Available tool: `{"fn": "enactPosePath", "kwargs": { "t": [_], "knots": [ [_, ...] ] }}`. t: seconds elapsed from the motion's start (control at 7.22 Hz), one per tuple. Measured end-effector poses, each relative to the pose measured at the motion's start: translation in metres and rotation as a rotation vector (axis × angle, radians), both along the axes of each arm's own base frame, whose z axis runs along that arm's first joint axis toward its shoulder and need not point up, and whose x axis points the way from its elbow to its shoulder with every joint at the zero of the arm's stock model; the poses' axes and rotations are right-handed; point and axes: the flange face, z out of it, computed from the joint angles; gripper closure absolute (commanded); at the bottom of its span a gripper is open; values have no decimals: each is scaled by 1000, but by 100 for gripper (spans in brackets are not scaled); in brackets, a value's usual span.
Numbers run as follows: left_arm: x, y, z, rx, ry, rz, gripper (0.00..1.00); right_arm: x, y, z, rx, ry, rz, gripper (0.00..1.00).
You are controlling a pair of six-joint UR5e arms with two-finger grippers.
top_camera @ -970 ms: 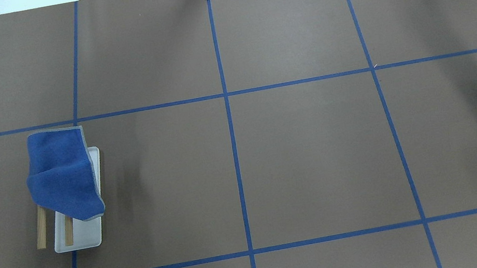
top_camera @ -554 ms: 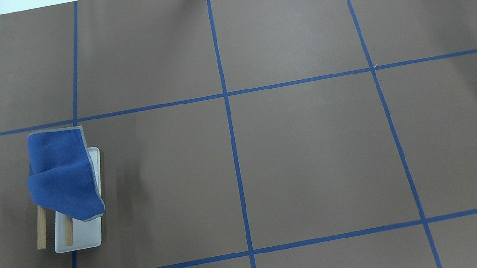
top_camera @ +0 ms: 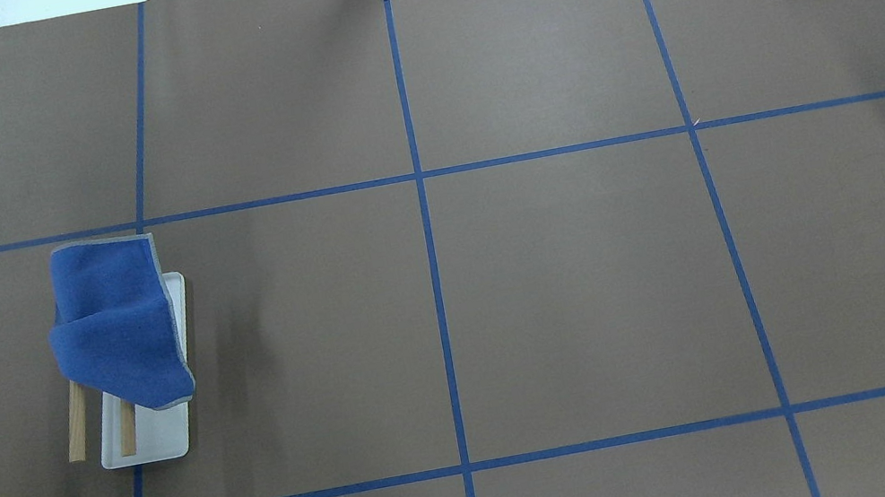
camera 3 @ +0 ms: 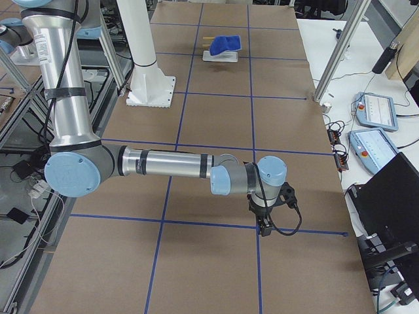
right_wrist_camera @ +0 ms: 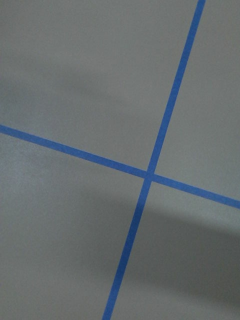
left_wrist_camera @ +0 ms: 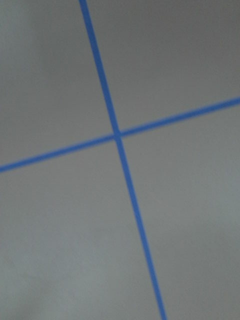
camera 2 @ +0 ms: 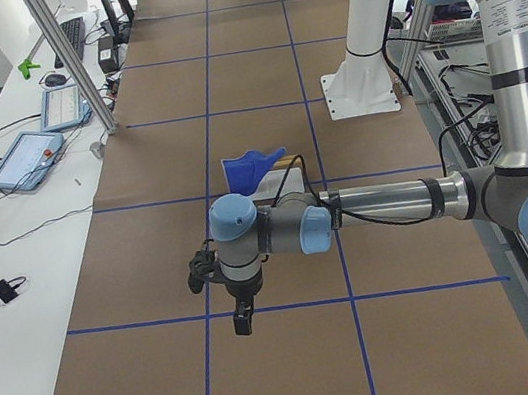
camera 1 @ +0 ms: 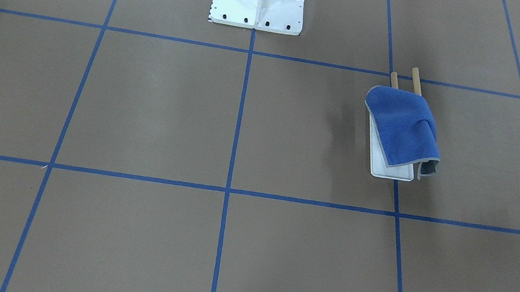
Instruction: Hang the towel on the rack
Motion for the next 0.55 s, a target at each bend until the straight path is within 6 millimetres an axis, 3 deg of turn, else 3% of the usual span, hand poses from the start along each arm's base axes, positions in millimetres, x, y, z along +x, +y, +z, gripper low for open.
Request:
{"fn": "enactPosePath", "kwargs": {
  "t": [0.28,0.55],
  "knots": [
    [-8,14,-1,-25,76,-27,2,5,-1,-10,15,-23,10,0],
    [-12,14,-15,-42,146,-51,2,4,-1,-21,27,-52,8,0]
  ]
}}
